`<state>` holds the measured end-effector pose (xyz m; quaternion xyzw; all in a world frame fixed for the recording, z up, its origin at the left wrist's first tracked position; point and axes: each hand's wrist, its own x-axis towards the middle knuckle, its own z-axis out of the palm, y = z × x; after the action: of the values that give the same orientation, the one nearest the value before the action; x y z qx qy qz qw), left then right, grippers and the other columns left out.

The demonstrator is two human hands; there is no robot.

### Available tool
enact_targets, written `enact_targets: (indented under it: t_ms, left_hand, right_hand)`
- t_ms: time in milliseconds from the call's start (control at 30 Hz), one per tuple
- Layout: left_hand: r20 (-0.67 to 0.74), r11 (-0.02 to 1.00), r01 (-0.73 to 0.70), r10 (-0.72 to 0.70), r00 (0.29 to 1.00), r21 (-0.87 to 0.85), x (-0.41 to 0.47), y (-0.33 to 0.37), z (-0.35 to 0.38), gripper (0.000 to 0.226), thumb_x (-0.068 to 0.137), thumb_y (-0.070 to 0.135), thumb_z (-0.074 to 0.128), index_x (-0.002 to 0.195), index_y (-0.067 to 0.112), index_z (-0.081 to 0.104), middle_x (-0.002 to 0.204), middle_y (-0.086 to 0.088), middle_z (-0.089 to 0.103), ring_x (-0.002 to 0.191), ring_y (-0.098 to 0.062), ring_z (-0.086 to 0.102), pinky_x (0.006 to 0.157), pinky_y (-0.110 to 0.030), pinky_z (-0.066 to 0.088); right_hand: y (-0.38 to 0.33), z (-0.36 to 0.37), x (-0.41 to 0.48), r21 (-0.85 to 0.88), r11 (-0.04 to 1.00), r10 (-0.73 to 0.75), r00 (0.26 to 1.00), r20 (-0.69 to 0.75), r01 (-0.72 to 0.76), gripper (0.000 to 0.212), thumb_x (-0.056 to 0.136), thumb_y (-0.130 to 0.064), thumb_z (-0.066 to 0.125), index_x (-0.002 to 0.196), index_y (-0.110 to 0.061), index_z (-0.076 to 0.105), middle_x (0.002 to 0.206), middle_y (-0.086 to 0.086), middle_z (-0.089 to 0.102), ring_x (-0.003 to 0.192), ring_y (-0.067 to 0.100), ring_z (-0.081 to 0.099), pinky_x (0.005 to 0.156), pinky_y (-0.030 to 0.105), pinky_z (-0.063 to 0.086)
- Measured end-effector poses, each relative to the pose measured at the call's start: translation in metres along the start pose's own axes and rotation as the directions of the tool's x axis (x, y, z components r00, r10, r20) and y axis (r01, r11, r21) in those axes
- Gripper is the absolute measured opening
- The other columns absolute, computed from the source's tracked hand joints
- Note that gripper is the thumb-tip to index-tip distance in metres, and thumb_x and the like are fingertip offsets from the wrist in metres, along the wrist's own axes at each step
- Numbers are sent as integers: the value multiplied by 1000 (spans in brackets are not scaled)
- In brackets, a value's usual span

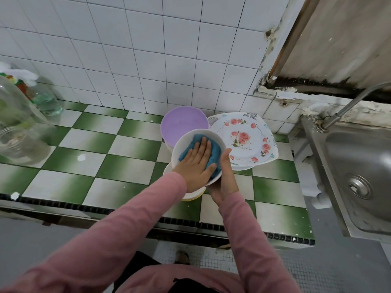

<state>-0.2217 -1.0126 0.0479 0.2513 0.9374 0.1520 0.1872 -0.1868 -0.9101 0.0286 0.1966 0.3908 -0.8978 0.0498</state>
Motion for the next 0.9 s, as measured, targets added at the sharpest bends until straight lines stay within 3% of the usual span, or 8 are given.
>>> enact_targets:
  t_ms: [133, 267, 333, 400, 500, 600, 733, 900]
  left_hand:
    - [167, 973, -2, 42, 985, -230, 2, 16, -9, 62, 106, 42, 12, 151, 19, -23, 159, -1, -29, 148, -16, -21, 122, -39, -7]
    - [311, 909, 10, 132, 941, -417, -7, 19, -20, 53, 107, 39, 20, 156, 30, 1, 164, 8, -3, 151, -14, 0, 123, -39, 0]
    - [353, 954, 47, 63, 934, -296, -10, 23, -25, 51, 106, 43, 21, 156, 36, 13, 164, 7, 11, 149, -21, 18, 122, -42, 8]
    - [369, 998, 14, 9, 930, -59, -11, 31, -32, 47, 108, 35, 21, 154, 28, 26, 162, 2, 22, 141, -28, 32, 117, -39, 20]
    - [363, 983, -53, -16, 932, 179, -11, 34, -38, 43, 108, 28, 16, 143, 18, 39, 150, -7, 40, 129, -31, 43, 109, -40, 30]
    - [282, 933, -26, -82, 956, 359, -9, 19, -28, 53, 105, 37, 13, 153, 18, 23, 161, -8, 22, 145, -28, 24, 119, -46, 17]
    - [94, 891, 89, -145, 985, 445, -8, -3, -15, 67, 102, 42, 15, 154, 12, -15, 162, -2, -20, 150, -19, -16, 121, -37, -12]
    - [-122, 906, 123, -79, 989, 405, -2, -7, -13, 70, 102, 37, 18, 143, 10, -31, 158, -6, -31, 147, -23, -26, 117, -37, -21]
  right_hand:
    - [-1, -2, 2, -3, 999, 52, 998, -23, -52, 98, 63, -83, 61, 148, -39, 40, 142, -9, 57, 126, 20, 59, 78, 43, 59]
    - [-9, -13, 3, 8, 998, 66, 995, -73, -65, 92, 72, -82, 52, 144, -27, 46, 134, 15, 61, 116, 35, 64, 74, 50, 59]
    - [-13, -16, 1, 48, 997, 70, 994, -81, -66, 80, 81, -77, 44, 138, -21, 52, 117, 17, 69, 104, 34, 69, 77, 52, 60]
    - [-15, -18, -1, 75, 995, 74, 994, -80, -68, 73, 88, -74, 39, 131, -17, 58, 101, 15, 73, 95, 33, 70, 85, 54, 57]
    - [-16, -17, -3, 73, 995, 70, 996, -56, -65, 71, 91, -74, 33, 122, -17, 62, 99, 14, 73, 92, 33, 69, 89, 54, 53]
    - [-13, -11, -4, 68, 996, 65, 997, -46, -61, 74, 90, -74, 34, 130, -17, 60, 115, 18, 71, 105, 37, 67, 93, 56, 52]
    - [-8, -5, -5, 75, 995, 73, 996, -51, -69, 85, 81, -76, 44, 142, -16, 51, 129, 18, 65, 121, 37, 61, 98, 56, 51]
    - [-7, 1, -9, 97, 991, 94, 995, -11, -93, 79, 89, -76, 32, 138, -19, 56, 128, 13, 67, 122, 35, 61, 100, 56, 49]
